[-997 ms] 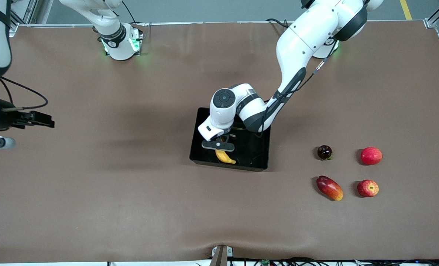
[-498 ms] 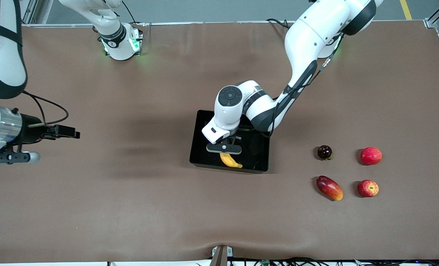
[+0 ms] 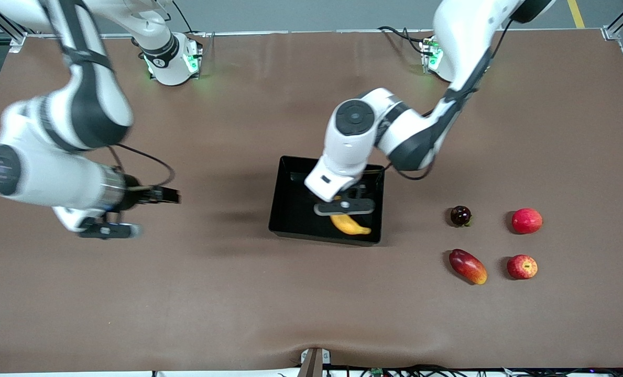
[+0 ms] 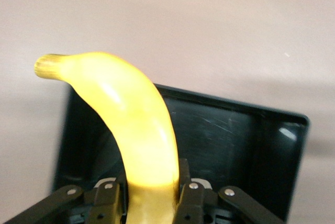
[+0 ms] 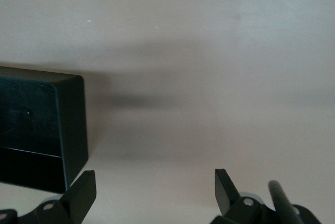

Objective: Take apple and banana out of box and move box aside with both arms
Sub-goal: 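Carry the banana to the fruits while the right gripper grips the tray, then drag the tray away with the right gripper while the left gripper lowers banana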

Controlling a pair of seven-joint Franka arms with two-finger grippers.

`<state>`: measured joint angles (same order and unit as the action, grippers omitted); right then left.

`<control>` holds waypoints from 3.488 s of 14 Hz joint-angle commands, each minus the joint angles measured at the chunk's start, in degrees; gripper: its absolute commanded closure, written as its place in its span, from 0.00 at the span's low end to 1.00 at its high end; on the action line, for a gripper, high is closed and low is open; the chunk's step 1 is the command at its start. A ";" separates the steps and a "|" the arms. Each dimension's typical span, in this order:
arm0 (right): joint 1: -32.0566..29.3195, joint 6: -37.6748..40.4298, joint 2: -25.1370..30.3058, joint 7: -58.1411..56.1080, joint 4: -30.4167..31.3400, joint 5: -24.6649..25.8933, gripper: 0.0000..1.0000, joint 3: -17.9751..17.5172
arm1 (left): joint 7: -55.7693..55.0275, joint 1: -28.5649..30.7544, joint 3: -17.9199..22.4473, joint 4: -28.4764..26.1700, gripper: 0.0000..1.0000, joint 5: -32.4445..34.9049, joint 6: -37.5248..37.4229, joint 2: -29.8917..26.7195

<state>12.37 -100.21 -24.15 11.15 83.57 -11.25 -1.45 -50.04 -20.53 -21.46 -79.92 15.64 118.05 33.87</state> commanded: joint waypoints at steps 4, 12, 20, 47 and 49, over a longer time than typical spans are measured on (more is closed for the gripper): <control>11.43 -7.98 -6.25 17.13 -0.86 -0.36 0.00 0.66 | 20.27 14.62 -0.34 -8.57 1.00 -1.58 -7.04 -7.85; 18.39 -15.28 -13.03 22.78 0.63 1.04 0.00 0.83 | 57.91 32.65 -0.25 -18.32 1.00 -0.79 1.10 -6.80; 20.67 -21.43 -13.82 27.60 4.94 4.39 1.00 0.66 | 67.79 38.01 0.19 -25.99 1.00 2.98 15.27 -2.77; -21.41 1.87 -1.33 -16.32 6.52 4.11 1.00 0.92 | 71.04 41.27 -0.43 -30.21 0.00 8.53 22.49 -1.52; -24.05 -0.07 -2.48 -18.26 6.52 5.27 1.00 0.92 | 71.13 41.54 -1.83 -29.95 0.00 8.44 21.61 -3.98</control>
<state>-9.34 -99.25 -26.32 -5.18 89.89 -6.72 0.83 20.48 19.86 -21.61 -108.43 23.37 140.23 33.96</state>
